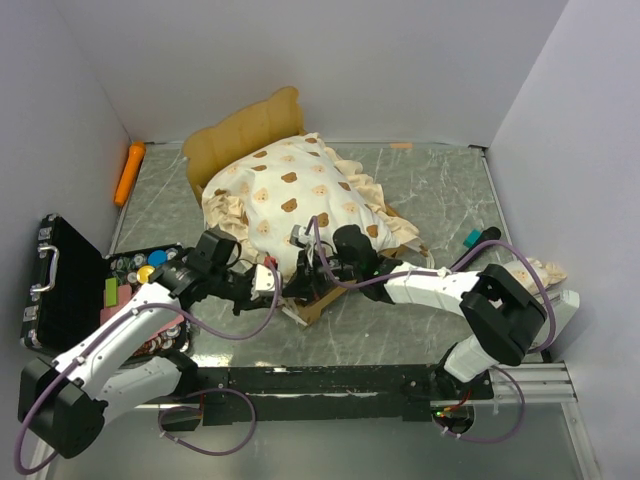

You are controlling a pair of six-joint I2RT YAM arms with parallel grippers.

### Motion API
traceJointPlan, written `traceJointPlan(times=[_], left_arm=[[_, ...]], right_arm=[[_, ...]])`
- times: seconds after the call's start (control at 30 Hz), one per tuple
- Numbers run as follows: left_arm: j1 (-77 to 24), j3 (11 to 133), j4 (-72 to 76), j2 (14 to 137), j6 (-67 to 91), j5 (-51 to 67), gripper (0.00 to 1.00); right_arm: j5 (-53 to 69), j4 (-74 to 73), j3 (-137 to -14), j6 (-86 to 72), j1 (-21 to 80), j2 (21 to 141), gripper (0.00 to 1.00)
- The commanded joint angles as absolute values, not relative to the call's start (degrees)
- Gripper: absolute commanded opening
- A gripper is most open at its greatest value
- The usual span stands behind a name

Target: Set up the pet bed

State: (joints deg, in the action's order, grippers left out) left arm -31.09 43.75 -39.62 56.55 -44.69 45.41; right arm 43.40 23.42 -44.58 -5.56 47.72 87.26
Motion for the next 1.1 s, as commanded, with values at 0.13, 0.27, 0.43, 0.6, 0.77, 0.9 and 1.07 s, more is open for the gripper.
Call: traceJointPlan(times=[0.13, 0.27, 0.43, 0.6, 0.77, 0.9, 1.07], left_arm=[[-24.54, 49.13, -33.78, 60.38, -34.22, 63.70, 0.01], [-23.64, 48.17, -20.70, 61.70, -23.49, 62.67, 0.01], [-23.73, 43.07, -9.24, 59.41, -13.55, 59.76, 0.01], [-24.08, 39.91, 3.67, 60.29, -0.56, 58.19, 0.01], [-24.08, 41.04, 5.62, 61.17, 5.44, 54.41, 0.01], [-23.99, 42.54, 2.56, 62.14, 5.55, 45.99, 0.01], [-24.08, 44.46, -7.26, 62.93, -6.81, 48.51, 0.01]], right_arm=[[45.18, 36.90, -38.15, -12.12, 43.60, 86.13, 0.00], [45.18, 38.93, -37.09, -13.80, 43.07, 87.27, 0.00], [44.21, 41.84, -34.10, -14.68, 42.80, 86.75, 0.00], [45.79, 44.55, -33.32, -16.60, 42.80, 88.15, 0.00], [44.47, 51.06, -30.85, -20.21, 43.06, 88.59, 0.00], [44.12, 51.24, -31.11, -21.00, 43.68, 88.24, 0.00], [40.70, 45.90, -32.08, -19.61, 43.68, 87.10, 0.00]])
